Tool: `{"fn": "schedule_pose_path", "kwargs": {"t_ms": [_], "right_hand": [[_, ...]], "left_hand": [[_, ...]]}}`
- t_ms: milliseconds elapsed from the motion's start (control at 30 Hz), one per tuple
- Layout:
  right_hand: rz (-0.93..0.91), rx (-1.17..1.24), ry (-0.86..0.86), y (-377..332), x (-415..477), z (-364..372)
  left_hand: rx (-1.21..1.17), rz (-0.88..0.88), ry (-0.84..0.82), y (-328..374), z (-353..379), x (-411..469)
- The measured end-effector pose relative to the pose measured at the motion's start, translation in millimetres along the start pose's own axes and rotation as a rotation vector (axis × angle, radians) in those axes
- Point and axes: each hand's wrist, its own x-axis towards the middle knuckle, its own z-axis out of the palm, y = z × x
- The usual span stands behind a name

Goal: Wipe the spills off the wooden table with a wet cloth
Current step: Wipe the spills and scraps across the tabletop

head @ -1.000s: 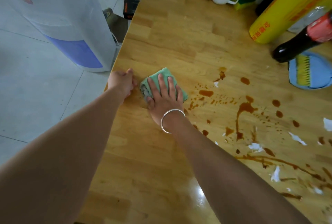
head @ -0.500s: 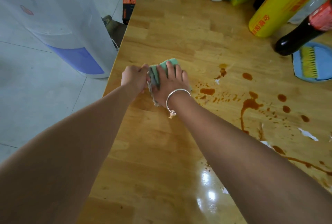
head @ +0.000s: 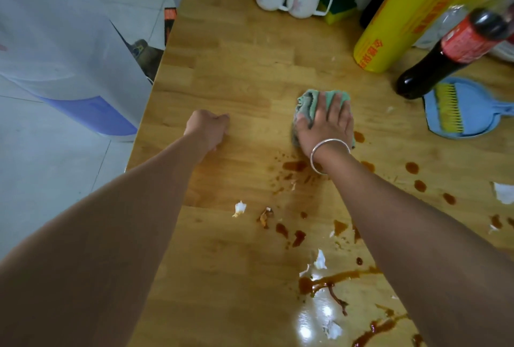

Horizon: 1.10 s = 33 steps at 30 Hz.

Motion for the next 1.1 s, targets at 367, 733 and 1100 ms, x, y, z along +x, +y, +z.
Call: {"fn": "schedule_pose_path", "kwargs": {"t_ms": [367,733,1100], "right_hand": [[-0.049,-0.040,-0.082,-20,16,-7],[-0.595,-0.076,-0.045,-82,18,8],[-0.220,0.049,0.037,3,72,-15]], "left_hand": [[-0.041,-0.038,-0.054,2,-4,2],[0.025,-0.021,-0.010,10,5,12],[-0.017,0.030,-0.044,51,23,36]]}}
